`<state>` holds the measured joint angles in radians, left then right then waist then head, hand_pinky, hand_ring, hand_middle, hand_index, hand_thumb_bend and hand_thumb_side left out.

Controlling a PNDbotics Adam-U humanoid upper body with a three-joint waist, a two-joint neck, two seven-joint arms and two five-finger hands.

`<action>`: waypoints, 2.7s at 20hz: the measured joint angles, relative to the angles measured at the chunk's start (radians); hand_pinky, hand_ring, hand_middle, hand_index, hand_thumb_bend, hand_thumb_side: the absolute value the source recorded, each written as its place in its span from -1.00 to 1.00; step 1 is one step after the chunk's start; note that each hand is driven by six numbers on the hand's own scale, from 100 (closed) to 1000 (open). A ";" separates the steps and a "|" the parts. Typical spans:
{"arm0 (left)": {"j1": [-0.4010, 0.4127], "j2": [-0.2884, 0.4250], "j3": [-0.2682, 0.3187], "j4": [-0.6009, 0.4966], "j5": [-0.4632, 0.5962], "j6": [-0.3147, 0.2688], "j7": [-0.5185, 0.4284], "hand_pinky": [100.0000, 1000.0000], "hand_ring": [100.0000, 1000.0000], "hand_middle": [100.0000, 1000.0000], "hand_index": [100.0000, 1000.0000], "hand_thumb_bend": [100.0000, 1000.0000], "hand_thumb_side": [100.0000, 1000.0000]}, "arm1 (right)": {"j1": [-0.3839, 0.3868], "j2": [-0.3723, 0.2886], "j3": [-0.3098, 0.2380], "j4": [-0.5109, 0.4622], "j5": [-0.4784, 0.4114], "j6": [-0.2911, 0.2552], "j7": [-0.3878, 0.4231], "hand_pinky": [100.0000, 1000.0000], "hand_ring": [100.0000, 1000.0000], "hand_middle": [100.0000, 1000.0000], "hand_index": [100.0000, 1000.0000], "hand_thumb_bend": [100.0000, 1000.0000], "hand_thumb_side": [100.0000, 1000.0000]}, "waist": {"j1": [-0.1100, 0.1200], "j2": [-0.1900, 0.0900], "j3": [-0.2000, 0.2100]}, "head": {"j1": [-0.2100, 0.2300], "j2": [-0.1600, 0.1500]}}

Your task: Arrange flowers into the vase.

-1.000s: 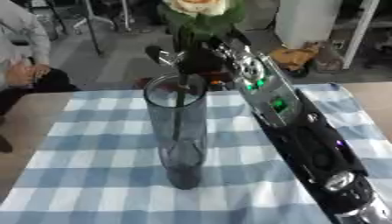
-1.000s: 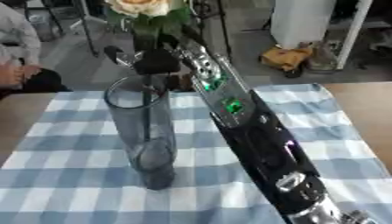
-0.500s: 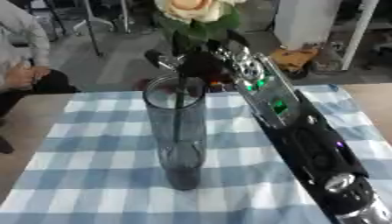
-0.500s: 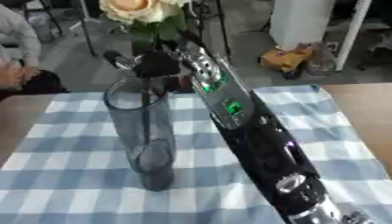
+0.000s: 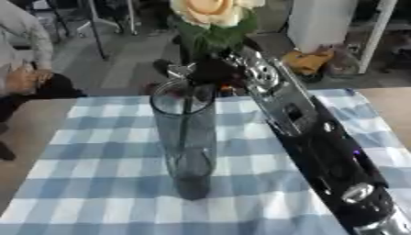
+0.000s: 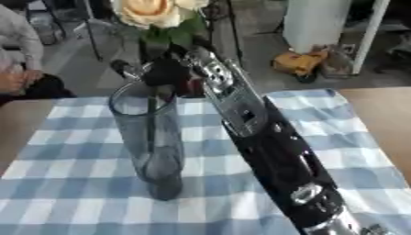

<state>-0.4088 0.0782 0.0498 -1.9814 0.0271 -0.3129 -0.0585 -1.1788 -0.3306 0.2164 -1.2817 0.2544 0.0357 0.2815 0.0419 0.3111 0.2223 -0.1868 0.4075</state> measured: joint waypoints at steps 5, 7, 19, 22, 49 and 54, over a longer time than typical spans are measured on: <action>0.002 0.000 -0.001 0.000 0.001 0.003 -0.002 -0.35 0.13 0.37 0.60 -1.00 1.00 | 0.000 0.000 0.000 -0.001 0.008 -0.004 0.015 0.16 0.68 -1.00 -0.40 -0.26 -0.50 | 0.001 0.000 0.000 | 0.000 0.000; 0.002 0.000 -0.002 0.000 0.001 0.004 -0.002 -0.35 0.13 0.37 0.60 -1.00 1.00 | 0.001 -0.001 0.000 -0.001 0.009 -0.005 0.019 0.19 0.70 -1.00 -0.38 -0.26 -0.50 | 0.001 0.000 0.000 | 0.000 0.000; 0.004 0.000 -0.002 0.000 0.002 0.006 -0.002 -0.35 0.13 0.37 0.60 -1.00 1.00 | 0.009 -0.015 0.006 -0.020 0.037 -0.047 0.073 0.50 0.92 -0.96 0.00 -0.25 -0.31 | 0.001 0.000 -0.005 | 0.000 -0.004; 0.004 0.000 -0.002 0.000 0.002 0.006 -0.002 -0.35 0.13 0.37 0.60 -1.00 1.00 | 0.009 -0.018 0.006 -0.027 0.045 -0.063 0.094 0.53 0.96 -0.90 0.09 -0.24 -0.22 | 0.001 0.000 -0.007 | 0.000 -0.005; 0.003 0.000 -0.002 0.000 0.002 0.009 -0.003 -0.36 0.14 0.38 0.60 -1.00 1.00 | 0.027 -0.045 0.006 -0.044 0.050 -0.146 0.179 0.69 1.00 -0.66 0.45 -0.11 0.83 | 0.000 0.000 -0.018 | 0.006 -0.013; 0.003 0.000 -0.002 0.000 -0.001 0.011 -0.002 -0.36 0.14 0.38 0.60 -1.00 1.00 | 0.035 -0.053 0.006 -0.050 0.045 -0.159 0.179 0.70 1.00 -0.63 0.48 -0.11 0.90 | 0.002 -0.001 -0.018 | 0.008 -0.013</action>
<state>-0.4053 0.0782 0.0475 -1.9814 0.0265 -0.3017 -0.0605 -1.1434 -0.3840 0.2219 -1.3316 0.2996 -0.1233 0.4603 0.0434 0.3096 0.2038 -0.1783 0.3945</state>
